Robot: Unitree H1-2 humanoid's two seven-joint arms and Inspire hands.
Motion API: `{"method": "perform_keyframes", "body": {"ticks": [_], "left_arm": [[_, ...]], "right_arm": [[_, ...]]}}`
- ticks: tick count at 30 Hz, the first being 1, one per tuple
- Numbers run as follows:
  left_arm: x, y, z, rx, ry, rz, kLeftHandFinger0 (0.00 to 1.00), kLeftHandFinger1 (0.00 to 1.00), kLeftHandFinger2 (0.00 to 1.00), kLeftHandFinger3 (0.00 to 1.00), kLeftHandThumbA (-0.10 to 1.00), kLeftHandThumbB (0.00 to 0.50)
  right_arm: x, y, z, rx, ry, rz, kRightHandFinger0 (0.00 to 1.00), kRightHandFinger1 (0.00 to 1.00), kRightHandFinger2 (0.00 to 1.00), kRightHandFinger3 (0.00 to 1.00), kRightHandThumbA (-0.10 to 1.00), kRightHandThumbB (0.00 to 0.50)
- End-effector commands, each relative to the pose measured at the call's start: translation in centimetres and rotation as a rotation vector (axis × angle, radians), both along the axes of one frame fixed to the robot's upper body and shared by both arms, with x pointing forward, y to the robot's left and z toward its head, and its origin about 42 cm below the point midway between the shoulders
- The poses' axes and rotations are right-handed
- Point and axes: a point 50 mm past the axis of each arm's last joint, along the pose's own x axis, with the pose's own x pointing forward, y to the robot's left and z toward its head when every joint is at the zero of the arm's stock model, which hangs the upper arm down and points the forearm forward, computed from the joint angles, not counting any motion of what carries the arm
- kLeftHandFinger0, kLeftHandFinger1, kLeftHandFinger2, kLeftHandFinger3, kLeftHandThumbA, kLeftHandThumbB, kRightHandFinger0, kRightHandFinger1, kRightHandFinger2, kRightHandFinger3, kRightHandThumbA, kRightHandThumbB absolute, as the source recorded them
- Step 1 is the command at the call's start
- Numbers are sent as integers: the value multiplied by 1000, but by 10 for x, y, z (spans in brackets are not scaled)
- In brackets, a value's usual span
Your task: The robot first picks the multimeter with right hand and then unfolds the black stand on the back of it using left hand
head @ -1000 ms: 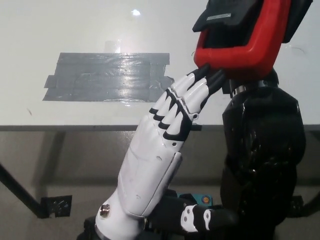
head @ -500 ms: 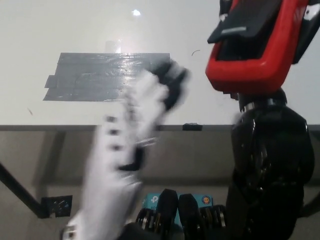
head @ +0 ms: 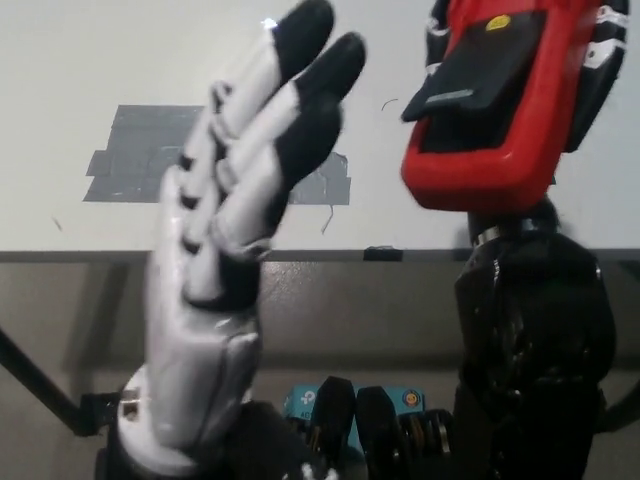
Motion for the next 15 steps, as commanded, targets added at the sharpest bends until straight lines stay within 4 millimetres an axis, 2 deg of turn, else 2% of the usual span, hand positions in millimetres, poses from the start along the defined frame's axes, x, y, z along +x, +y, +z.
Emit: {"method": "perform_keyframes", "body": {"ticks": [1,2,4,5,8,9,10,11,12,13,15], "left_arm": [[14,-10,-2,99,145,79,1000,1000,1000,1000,1000,380],[23,-14,-4,108,151,101,1000,1000,1000,1000,1000,360],[32,-19,-6,114,179,122,1000,1000,1000,1000,1000,362],[37,-22,-4,128,192,131,1000,1000,1000,1000,1000,363],[45,-25,-6,163,226,156,1000,1000,1000,1000,1000,355],[46,-25,-5,167,228,161,1000,1000,1000,1000,1000,333],[49,-26,-7,170,240,163,1000,1000,1000,1000,1000,356],[52,-27,-8,174,250,165,1000,1000,1000,1000,1000,357],[53,-28,-9,177,253,165,1000,1000,1000,1000,1000,356],[55,-28,-10,186,259,169,1000,1000,1000,1000,1000,351],[57,-30,-10,193,260,173,1000,1000,1000,1000,1000,362]], "right_arm": [[-13,24,16,21,-128,66,36,472,752,941,-14,31],[-15,26,15,18,-105,71,44,483,764,929,-31,58],[-17,30,15,3,-80,76,49,487,774,914,-44,81],[-18,32,17,-39,-95,66,64,496,772,875,8,84],[-14,33,11,-146,-200,15,90,458,697,781,55,8],[-12,34,12,-159,-217,7,81,405,657,734,73,1],[-12,34,10,-194,-224,-23,134,429,681,733,96,1],[-10,35,8,-220,-237,-42,151,439,692,736,100,19],[-10,35,7,-224,-237,-44,161,444,699,735,97,17],[-8,35,6,-236,-248,-68,176,446,711,745,65,19],[-7,34,7,-291,-246,-142,204,447,734,764,18,57]]}}
